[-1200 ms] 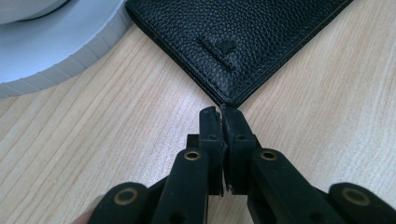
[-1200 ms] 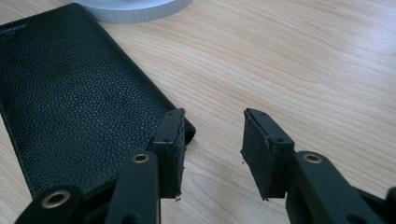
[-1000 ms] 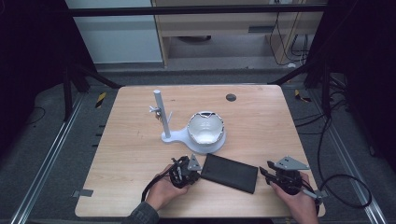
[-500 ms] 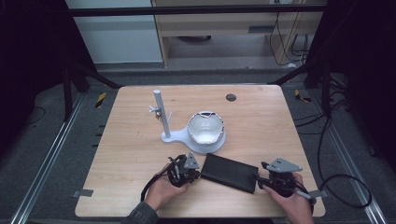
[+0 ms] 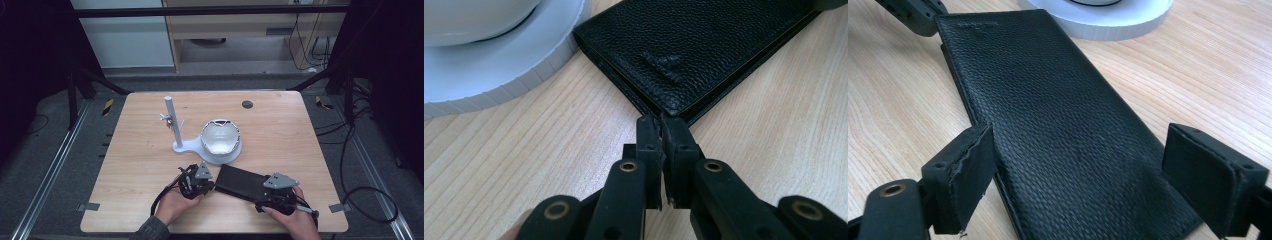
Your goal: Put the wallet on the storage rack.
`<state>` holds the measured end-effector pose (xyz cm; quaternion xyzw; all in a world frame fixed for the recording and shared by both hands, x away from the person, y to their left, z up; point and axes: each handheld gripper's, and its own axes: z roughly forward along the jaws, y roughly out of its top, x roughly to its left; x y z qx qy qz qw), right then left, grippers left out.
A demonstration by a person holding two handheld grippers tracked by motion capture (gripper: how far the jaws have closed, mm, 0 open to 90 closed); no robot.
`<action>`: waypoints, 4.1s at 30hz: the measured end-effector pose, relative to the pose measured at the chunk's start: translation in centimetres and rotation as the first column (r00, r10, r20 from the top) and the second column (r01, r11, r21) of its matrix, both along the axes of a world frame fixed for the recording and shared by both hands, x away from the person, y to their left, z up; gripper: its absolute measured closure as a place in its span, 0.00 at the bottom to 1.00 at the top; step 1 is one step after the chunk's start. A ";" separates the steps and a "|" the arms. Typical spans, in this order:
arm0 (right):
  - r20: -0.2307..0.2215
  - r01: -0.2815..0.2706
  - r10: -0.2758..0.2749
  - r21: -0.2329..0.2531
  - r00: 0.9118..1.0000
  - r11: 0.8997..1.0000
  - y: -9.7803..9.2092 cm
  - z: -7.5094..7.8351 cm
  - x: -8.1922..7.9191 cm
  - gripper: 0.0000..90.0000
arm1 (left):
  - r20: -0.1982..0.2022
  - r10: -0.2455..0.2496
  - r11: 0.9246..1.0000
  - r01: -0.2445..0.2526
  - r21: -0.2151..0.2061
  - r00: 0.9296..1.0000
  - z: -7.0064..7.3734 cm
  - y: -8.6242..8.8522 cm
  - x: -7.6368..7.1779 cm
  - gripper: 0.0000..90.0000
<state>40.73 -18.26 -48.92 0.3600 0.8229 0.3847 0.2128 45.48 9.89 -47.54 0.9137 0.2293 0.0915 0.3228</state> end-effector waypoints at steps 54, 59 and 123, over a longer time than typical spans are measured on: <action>0.005 -0.004 0.005 -0.139 1.000 0.990 3.4 0.8 1.1 0.27 | -0.017 0.038 0.993 -0.039 -0.108 0.999 0.7 -0.7 1.0 0.92; -0.025 -0.016 0.012 -0.181 1.000 0.983 3.9 0.9 1.8 0.30 | -0.031 0.040 0.991 -0.044 -0.124 0.999 1.0 -0.7 1.2 0.91; 0.175 -0.139 0.149 -0.070 0.973 0.988 -0.1 6.0 0.3 0.93 | -0.079 -0.043 0.979 0.026 -0.204 0.996 3.3 -0.7 2.7 0.18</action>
